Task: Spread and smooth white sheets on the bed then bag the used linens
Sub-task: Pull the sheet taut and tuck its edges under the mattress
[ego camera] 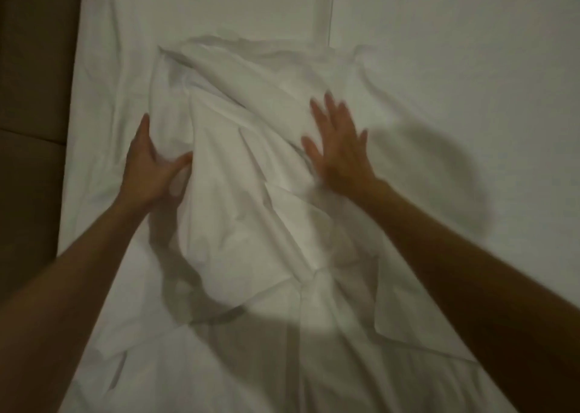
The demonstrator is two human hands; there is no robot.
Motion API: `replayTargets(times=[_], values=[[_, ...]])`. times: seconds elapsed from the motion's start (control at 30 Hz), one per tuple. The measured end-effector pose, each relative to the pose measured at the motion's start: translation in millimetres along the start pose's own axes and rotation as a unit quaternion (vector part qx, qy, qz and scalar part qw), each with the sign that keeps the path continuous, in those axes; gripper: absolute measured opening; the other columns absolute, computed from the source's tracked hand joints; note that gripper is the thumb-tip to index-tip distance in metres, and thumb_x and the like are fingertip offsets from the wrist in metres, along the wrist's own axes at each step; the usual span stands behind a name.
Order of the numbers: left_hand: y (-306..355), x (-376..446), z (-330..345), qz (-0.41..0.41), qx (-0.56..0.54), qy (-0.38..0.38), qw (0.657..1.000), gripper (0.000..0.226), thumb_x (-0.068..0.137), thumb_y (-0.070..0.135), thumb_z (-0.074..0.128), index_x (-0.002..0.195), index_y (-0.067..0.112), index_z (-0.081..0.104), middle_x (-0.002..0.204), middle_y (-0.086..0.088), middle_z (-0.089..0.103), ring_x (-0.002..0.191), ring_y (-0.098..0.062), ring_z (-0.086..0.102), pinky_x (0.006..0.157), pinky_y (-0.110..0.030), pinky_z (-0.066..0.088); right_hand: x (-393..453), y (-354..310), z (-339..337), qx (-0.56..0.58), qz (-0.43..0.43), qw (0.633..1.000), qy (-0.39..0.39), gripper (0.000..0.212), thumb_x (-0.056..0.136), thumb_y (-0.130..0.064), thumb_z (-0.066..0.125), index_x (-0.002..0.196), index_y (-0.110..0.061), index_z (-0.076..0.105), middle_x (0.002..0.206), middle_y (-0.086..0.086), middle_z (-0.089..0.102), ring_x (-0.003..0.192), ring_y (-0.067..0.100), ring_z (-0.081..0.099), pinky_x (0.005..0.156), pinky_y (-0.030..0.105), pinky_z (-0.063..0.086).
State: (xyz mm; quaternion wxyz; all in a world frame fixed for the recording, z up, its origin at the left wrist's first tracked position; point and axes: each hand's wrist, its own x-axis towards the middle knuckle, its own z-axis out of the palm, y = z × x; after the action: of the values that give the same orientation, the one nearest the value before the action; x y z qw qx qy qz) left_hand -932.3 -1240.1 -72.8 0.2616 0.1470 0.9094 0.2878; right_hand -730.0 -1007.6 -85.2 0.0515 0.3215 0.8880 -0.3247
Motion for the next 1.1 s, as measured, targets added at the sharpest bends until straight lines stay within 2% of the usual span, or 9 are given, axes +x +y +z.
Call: replayTargets(times=[0.23, 0.33, 0.43, 0.53, 0.6, 0.73, 0.87, 1.0, 1.1], values=[[-29.3, -149.7, 21.0, -0.087, 0.037, 0.051, 0.994, 0.130, 0.049, 0.078, 0.065, 0.154, 0.019, 0.018, 0.160, -0.008, 0.015, 0.147, -0.022, 0.014, 0.120, -0.035, 0.011, -93.6, 10.7, 45.9, 0.006, -0.019, 1.000, -0.009, 0.069, 0.091, -0.053, 0.028, 0.152, -0.023, 0.021, 0.162, 0.002, 0.008, 0.149, 0.021, 0.004, 0.114, 0.055, 0.007], [-34.0, -189.2, 50.1, -0.089, 0.089, 0.000, 0.992, 0.128, 0.051, 0.070, 0.079, 0.152, 0.015, 0.023, 0.157, -0.016, 0.020, 0.144, -0.029, 0.017, 0.119, -0.043, 0.013, -129.0, 10.2, 45.5, 0.036, -0.027, 0.998, 0.043, 0.056, 0.082, -0.045, 0.052, 0.129, -0.015, 0.050, 0.138, 0.008, 0.041, 0.127, 0.024, 0.035, 0.105, 0.050, 0.036], [-36.2, -187.0, 64.0, -0.104, 0.166, 0.014, 0.981, 0.097, 0.065, 0.044, 0.085, 0.143, 0.013, 0.038, 0.139, -0.020, 0.039, 0.130, -0.037, 0.028, 0.104, -0.054, 0.029, -152.6, 9.1, 46.1, -0.008, 0.042, 0.998, 0.039, 0.052, 0.074, -0.039, 0.073, 0.117, -0.013, 0.060, 0.112, 0.007, 0.050, 0.101, 0.025, 0.045, 0.080, 0.046, 0.049], [-30.7, -167.1, 54.7, -0.113, 0.137, 0.014, 0.984, 0.035, 0.082, 0.028, 0.072, 0.108, 0.015, 0.052, 0.096, -0.005, 0.059, 0.104, -0.033, 0.051, 0.085, -0.045, 0.040, -160.2, 8.7, 47.3, -0.034, 0.132, 0.990, 0.036, 0.065, 0.071, -0.041, 0.077, 0.127, -0.017, 0.054, 0.124, 0.008, 0.046, 0.113, 0.031, 0.043, 0.088, 0.043, 0.038], [-35.2, -155.8, 44.6, -0.094, 0.131, -0.036, 0.986, 0.021, 0.087, 0.023, 0.067, 0.100, 0.012, 0.054, 0.086, -0.003, 0.060, 0.090, -0.029, 0.060, 0.078, -0.038, 0.042, -160.3, 6.8, 43.5, -0.034, 0.179, 0.981, 0.062, 0.062, 0.073, -0.044, 0.075, 0.126, -0.020, 0.054, 0.128, 0.008, 0.045, 0.120, 0.031, 0.038, 0.092, 0.044, 0.033], [-43.7, -149.1, 6.1, -0.079, 0.020, -0.059, 0.995, 0.024, 0.072, 0.019, 0.073, 0.092, 0.010, 0.062, 0.087, -0.010, 0.066, 0.080, -0.024, 0.059, 0.068, -0.028, 0.042, -163.1, 9.1, 38.6, -0.016, 0.251, 0.967, 0.044, 0.044, 0.080, -0.040, 0.070, 0.116, -0.019, 0.057, 0.124, 0.005, 0.048, 0.120, 0.030, 0.039, 0.094, 0.043, 0.031], [-62.0, -148.4, -57.0, -0.076, -0.021, 0.014, 0.997, 0.015, 0.078, 0.005, 0.070, 0.086, 0.005, 0.057, 0.081, -0.014, 0.059, 0.072, -0.025, 0.053, 0.057, -0.020, 0.039, -172.3, -7.3, 37.5, 0.182, 0.210, 0.961, 0.009, 0.008, 0.087, -0.018, 0.065, 0.079, -0.019, 0.062, 0.080, -0.001, 0.063, 0.083, 0.019, 0.060, 0.072, 0.027, 0.041], [-82.3, -140.4, -85.4, -0.134, 0.043, 0.067, 0.988, 0.017, 0.084, -0.006, 0.060, 0.091, 0.008, 0.054, 0.084, -0.020, 0.057, 0.072, -0.031, 0.052, 0.056, -0.030, 0.037, -194.1, -45.0, 66.6, 0.231, 0.131, 0.962, -0.071, 0.007, 0.086, -0.015, 0.068, 0.088, -0.009, 0.070, 0.085, 0.006, 0.068, 0.077, 0.015, 0.058, 0.070, 0.021, 0.040], [-75.9, -148.5, -65.5, -0.169, 0.075, 0.111, 0.977, 0.028, 0.083, -0.008, 0.057, 0.109, 0.002, 0.055, 0.107, -0.030, 0.058, 0.097, -0.044, 0.056, 0.074, -0.039, 0.042, -210.8, -53.6, 92.1, 0.241, 0.128, 0.951, -0.147, 0.017, 0.087, -0.018, 0.067, 0.103, -0.012, 0.066, 0.089, -0.001, 0.059, 0.076, 0.010, 0.052, 0.071, 0.019, 0.039]])
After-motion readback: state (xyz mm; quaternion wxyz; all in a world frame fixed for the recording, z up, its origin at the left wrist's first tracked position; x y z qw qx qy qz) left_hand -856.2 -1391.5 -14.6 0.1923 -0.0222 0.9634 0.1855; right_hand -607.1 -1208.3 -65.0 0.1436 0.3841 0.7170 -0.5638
